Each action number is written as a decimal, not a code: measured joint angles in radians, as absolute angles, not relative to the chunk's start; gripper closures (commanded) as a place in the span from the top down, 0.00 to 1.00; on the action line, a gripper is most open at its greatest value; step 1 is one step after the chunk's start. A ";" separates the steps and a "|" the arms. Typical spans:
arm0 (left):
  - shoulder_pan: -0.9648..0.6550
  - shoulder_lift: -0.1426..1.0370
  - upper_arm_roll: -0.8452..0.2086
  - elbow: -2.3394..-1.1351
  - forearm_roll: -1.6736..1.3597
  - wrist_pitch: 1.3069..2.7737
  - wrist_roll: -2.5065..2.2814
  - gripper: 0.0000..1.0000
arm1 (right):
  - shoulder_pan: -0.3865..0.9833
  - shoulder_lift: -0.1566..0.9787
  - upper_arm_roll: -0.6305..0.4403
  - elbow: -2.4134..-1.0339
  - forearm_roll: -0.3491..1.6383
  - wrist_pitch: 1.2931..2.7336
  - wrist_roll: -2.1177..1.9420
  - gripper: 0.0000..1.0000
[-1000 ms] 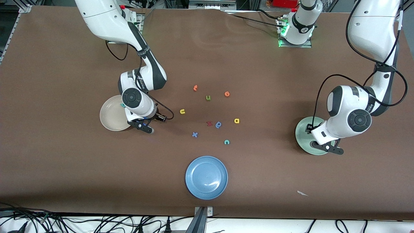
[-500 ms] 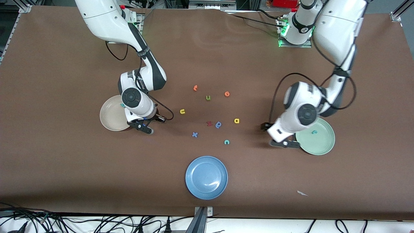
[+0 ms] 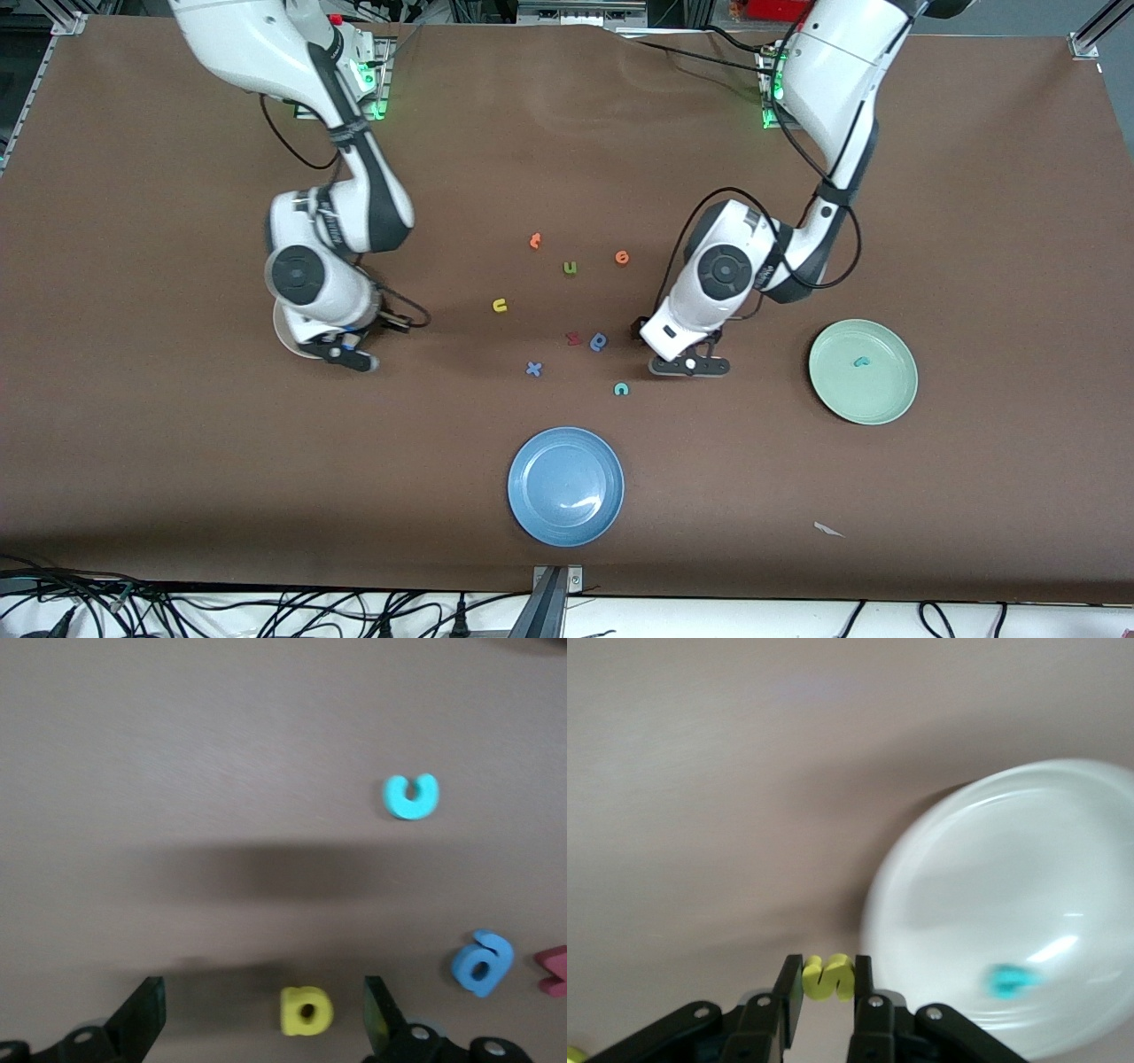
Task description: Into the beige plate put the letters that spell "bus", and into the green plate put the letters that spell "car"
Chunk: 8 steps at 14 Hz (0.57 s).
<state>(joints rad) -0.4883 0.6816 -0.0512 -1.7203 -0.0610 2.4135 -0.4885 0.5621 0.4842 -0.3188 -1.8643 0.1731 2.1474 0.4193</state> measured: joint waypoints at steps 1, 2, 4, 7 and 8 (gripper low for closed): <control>-0.502 0.690 -0.051 -1.721 -0.061 2.428 -0.504 0.94 | 0.558 0.472 -0.360 -1.871 0.173 2.122 0.347 0.04; -0.512 0.698 -0.051 -1.724 -0.061 2.439 -0.509 0.90 | 0.549 0.469 -0.387 -1.882 0.174 2.115 0.281 0.04; -0.518 0.711 -0.051 -1.729 -0.061 2.452 -0.513 0.82 | 0.523 0.477 -0.402 -1.933 0.174 2.150 0.201 0.05; -0.518 0.715 -0.049 -1.738 -0.061 2.451 -0.513 0.63 | 0.497 0.506 -0.401 -2.040 0.174 2.306 0.123 0.98; -0.519 0.713 -0.048 -1.738 -0.061 2.448 -0.513 0.57 | 0.491 0.516 -0.401 -2.053 0.174 2.327 0.105 1.00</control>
<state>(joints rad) -0.5189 0.7133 -0.0480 -1.7378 -0.0610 2.4484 -0.5134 0.4910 0.5157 -0.4014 -2.0529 0.1742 2.3268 0.1047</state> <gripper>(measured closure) 0.282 0.683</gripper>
